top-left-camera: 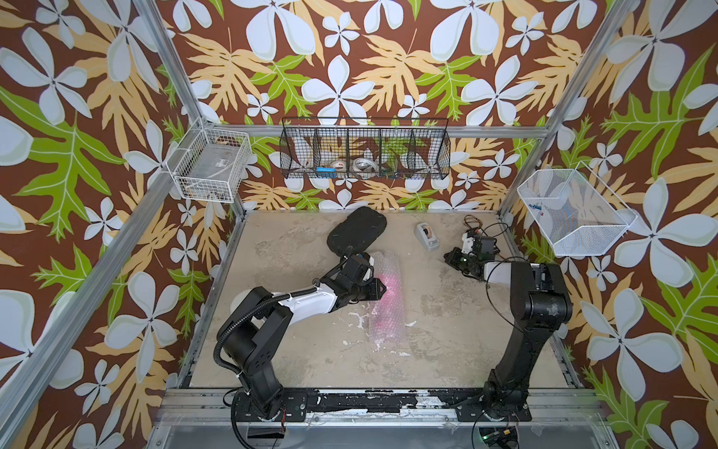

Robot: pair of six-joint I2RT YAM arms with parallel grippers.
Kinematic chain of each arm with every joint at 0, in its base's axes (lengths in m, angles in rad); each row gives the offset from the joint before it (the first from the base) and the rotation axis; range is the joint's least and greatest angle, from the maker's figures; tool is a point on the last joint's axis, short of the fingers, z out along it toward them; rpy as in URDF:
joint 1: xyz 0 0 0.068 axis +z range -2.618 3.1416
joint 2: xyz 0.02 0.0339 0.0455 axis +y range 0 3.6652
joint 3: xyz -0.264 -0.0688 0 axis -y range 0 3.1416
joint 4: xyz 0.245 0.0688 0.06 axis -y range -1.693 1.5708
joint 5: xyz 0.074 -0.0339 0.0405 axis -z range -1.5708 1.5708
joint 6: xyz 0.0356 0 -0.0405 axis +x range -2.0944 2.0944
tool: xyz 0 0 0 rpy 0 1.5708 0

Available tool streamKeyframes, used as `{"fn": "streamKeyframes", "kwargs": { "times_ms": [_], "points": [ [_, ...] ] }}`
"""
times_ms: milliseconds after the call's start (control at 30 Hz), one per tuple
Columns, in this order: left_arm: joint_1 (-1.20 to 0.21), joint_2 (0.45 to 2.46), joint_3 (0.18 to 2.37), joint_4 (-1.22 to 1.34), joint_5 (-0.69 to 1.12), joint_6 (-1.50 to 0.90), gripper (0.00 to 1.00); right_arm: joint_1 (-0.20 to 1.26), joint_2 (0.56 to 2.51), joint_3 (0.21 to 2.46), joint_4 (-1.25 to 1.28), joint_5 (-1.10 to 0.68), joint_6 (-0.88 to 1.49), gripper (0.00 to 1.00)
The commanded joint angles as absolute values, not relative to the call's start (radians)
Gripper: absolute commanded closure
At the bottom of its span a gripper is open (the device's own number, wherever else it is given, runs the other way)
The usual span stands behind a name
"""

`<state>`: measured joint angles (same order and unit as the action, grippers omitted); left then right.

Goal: Wrap wine glasses in bubble wrap
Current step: Tear off the tape using the Tape Cutter, then stick the tape on the bubble wrap.

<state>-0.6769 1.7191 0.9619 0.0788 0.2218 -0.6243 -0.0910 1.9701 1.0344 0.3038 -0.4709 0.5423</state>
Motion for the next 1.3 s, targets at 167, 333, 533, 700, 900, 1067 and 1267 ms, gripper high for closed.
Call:
{"fn": "streamKeyframes", "kwargs": {
  "times_ms": [167, 333, 533, 700, 900, 1067, 1267],
  "points": [
    [-0.676, 1.73, 0.955, -0.003, 0.207, -0.623, 0.6, -0.088, 1.801, 0.883, 0.341, -0.691, 0.54, 1.0],
    [-0.676, 1.738, 0.955, 0.005, 0.212, -0.628, 0.6, -0.044, 1.647, 0.77, 0.314, -0.807, 0.515, 1.0],
    [-0.676, 1.738, 0.955, 0.004, 0.213, -0.629, 0.6, 0.146, 1.509, 0.755, 0.092, -0.798, 0.39, 1.0],
    [-0.676, 1.733, 0.953, 0.006, 0.213, -0.631, 0.61, 0.24, 1.448, 0.765, -0.024, -0.8, 0.327, 1.0],
    [-0.676, 1.73, 0.957, 0.003, 0.214, -0.629, 0.61, 0.357, 1.45, 0.86, -0.216, -0.8, 0.207, 1.0],
    [-0.676, 1.73, 0.957, 0.003, 0.218, -0.632, 0.61, 0.429, 1.455, 0.924, -0.352, -0.772, 0.142, 1.0],
    [-0.676, 1.726, 0.956, 0.007, 0.221, -0.635, 0.61, 0.518, 1.447, 0.936, -0.445, -0.739, 0.104, 1.0]
  ]
}}
